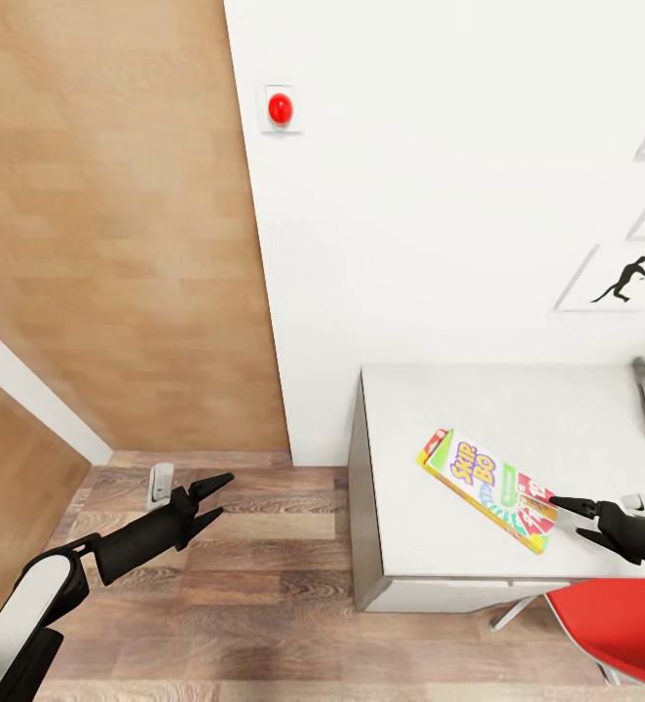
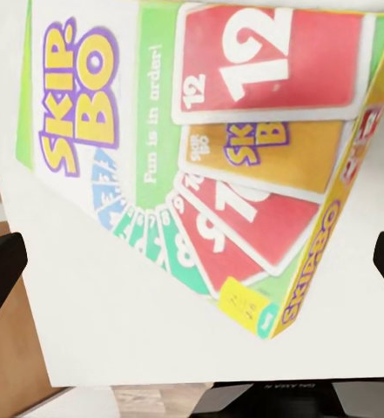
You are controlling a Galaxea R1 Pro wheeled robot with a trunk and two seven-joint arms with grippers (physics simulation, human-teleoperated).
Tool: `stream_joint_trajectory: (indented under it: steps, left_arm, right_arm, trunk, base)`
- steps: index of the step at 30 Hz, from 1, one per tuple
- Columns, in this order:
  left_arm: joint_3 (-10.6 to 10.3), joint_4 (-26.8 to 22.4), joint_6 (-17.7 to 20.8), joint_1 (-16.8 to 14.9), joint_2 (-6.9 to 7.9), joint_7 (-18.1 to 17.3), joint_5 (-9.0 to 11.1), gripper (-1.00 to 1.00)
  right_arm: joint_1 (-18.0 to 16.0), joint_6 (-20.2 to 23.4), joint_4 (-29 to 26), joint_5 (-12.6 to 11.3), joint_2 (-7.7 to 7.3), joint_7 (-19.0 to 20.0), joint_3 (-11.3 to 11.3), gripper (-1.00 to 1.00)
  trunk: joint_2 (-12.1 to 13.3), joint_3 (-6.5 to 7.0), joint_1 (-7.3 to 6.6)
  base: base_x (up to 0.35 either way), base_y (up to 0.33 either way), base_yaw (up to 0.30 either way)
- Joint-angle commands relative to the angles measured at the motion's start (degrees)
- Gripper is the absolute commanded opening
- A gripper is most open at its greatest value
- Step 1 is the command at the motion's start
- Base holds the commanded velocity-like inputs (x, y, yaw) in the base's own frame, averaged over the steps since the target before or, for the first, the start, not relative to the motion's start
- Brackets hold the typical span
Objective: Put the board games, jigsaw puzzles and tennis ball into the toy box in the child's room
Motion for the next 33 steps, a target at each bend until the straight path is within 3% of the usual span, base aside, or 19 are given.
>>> stream_joint_trajectory:
  steps: [1, 14, 33]
  left_arm:
    - [0.02, -0.06, 0.17, -0.04, 0.01, 0.58, 0.6, 1.0]
    - [0.02, -0.06, 0.17, -0.04, 0.01, 0.58, 0.6, 1.0]
    - [0.02, -0.06, 0.16, -0.04, 0.01, 0.58, 0.6, 1.0]
  right_arm:
    - [-0.06, 0.26, 0.01, 0.41, 0.0, 0.46, -0.1, 1.0]
    - [-0.03, 0.26, 0.0, 0.37, 0.04, 0.46, -0.1, 1.0]
    - [-0.1, 0.26, 0.02, 0.44, 0.04, 0.46, -0.05, 1.0]
  trunk:
    - [-0.1, -0.11, 0.03]
    - [-0.1, -0.17, 0.03]
    - [-0.1, -0.19, 0.03]
  base:
    - [0.0, 0.0, 0.0]
    - [0.0, 0.0, 0.043]
    - [0.0, 0.0, 0.163]
